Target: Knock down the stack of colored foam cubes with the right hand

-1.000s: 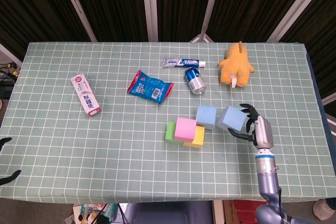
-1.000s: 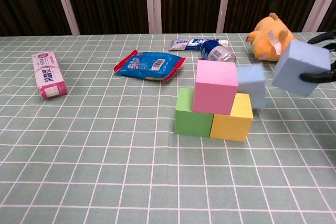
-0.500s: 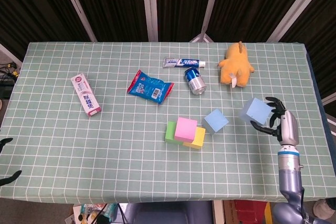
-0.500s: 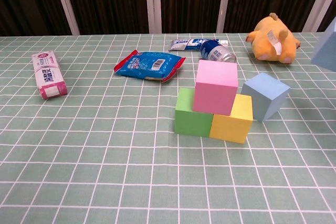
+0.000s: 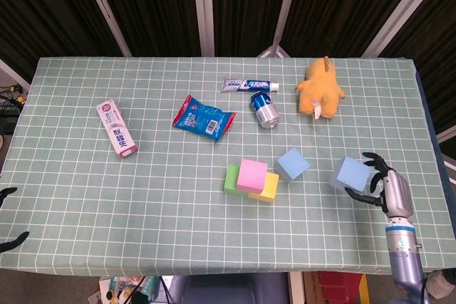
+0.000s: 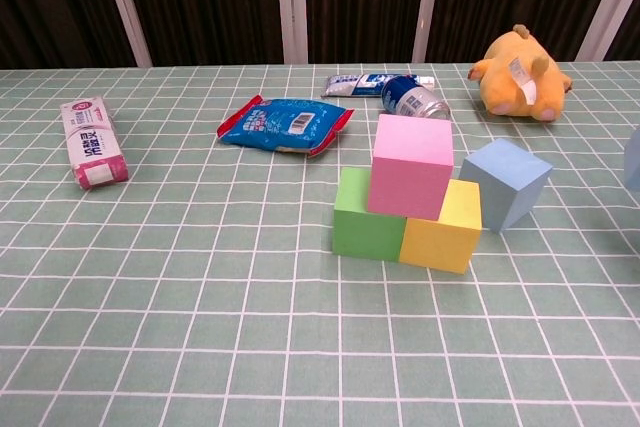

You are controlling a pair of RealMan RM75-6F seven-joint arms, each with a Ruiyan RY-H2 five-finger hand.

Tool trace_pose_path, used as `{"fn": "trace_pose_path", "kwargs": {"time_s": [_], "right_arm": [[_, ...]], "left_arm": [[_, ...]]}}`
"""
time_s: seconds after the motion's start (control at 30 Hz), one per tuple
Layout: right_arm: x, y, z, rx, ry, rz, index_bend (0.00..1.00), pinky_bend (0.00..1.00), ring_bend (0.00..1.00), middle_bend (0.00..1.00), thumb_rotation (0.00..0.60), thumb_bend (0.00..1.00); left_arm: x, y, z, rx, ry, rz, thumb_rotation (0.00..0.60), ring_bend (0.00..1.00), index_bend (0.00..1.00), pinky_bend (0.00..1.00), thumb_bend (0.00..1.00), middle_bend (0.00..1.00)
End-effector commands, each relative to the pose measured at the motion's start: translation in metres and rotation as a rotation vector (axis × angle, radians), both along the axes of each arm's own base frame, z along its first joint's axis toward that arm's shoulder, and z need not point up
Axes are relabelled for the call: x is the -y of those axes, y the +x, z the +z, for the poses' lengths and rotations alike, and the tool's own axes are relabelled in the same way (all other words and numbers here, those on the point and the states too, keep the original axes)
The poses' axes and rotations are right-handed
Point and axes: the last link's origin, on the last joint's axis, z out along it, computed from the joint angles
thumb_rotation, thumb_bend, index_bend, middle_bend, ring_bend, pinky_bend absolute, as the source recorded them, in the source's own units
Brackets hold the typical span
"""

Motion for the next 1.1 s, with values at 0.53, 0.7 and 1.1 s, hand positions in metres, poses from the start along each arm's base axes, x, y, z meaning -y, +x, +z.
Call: {"fn": "trace_pose_path", "kwargs": {"time_s": [0.53,0.7,1.1], "right_arm": [[-0.016,-0.015,0.000,-0.127,0.173,0.004,0.00,0.03,0.08,0.00,0.600,0.13],[-0.013,0.001,0.005,-0.050,0.144,0.056,0.00,0.02,0.07,0.00,0.600,0.13],[0.008,0.076,0.002,0.129,0.138,0.232,0.00,0.02,0.08,0.00,0.600,0.13]], "left_arm": [[0.002,0.000,0.000,-0.001,0.004,0.006,0.600,0.00,0.21,0.00,0.13,0.00],[0.001,0.000,0.000,0.000,0.002,0.008,0.600,0.00,0.21,0.00,0.13,0.00],[0.002,0.000,0.001,0.003,0.003,0.010,0.600,0.00,0.21,0.00,0.13,0.00]]}}
